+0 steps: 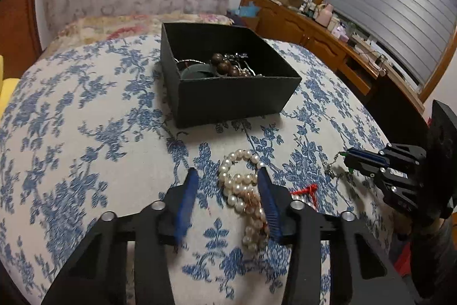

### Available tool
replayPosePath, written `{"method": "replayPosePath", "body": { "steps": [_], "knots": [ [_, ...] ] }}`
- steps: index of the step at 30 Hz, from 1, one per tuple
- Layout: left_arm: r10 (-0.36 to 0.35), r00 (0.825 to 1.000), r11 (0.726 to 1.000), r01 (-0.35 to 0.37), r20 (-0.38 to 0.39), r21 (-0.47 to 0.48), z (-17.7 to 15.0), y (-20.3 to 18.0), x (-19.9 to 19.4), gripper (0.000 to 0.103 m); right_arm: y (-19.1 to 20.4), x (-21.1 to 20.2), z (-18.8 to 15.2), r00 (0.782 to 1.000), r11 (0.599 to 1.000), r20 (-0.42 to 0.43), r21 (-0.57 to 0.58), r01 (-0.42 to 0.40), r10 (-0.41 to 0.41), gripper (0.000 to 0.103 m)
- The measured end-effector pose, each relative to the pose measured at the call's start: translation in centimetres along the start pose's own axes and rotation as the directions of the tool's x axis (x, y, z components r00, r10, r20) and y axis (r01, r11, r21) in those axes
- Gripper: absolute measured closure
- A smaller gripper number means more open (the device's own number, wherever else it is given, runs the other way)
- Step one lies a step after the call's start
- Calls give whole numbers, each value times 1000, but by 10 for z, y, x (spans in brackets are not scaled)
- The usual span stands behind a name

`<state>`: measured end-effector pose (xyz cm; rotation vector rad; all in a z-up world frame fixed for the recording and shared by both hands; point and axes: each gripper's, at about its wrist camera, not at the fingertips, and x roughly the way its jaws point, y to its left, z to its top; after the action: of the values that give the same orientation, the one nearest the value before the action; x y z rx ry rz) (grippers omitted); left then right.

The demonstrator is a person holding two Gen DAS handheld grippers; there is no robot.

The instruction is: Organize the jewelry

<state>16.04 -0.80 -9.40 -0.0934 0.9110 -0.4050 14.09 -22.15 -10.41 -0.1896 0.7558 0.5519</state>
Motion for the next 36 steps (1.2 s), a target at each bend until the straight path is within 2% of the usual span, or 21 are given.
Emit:
{"method": "replayPosePath", "body": {
  "steps": [4,8,13,21,30,36],
  "knots": [
    [6,1000,1000,-7,-16,-11,4,1,9,77,-1,0,0,1000,1000,-2,11,-4,4,96],
    [-10,1000,1000,10,-15,-2,3,-1,9,96,-1,0,0,1000,1000,-2,12,-6,6,96],
    [8,1000,999,-8,17,31,4,-7,-1,96,-1,0,0,1000,1000,-3,15,-8,8,96],
    [38,991,996,-47,129,72,15,-24,-40,96,6,-5,5,1000,1000,12,-21,-5,5,96],
    [33,973,995,-54,228,86,36,-35,-76,96,13,-42,37,992,999,122,-47,-9,15,96],
    [38,964,994,-64,264,89,50,-38,-90,96,12,-58,57,984,998,175,-58,-2,12,96]
  ]
}}
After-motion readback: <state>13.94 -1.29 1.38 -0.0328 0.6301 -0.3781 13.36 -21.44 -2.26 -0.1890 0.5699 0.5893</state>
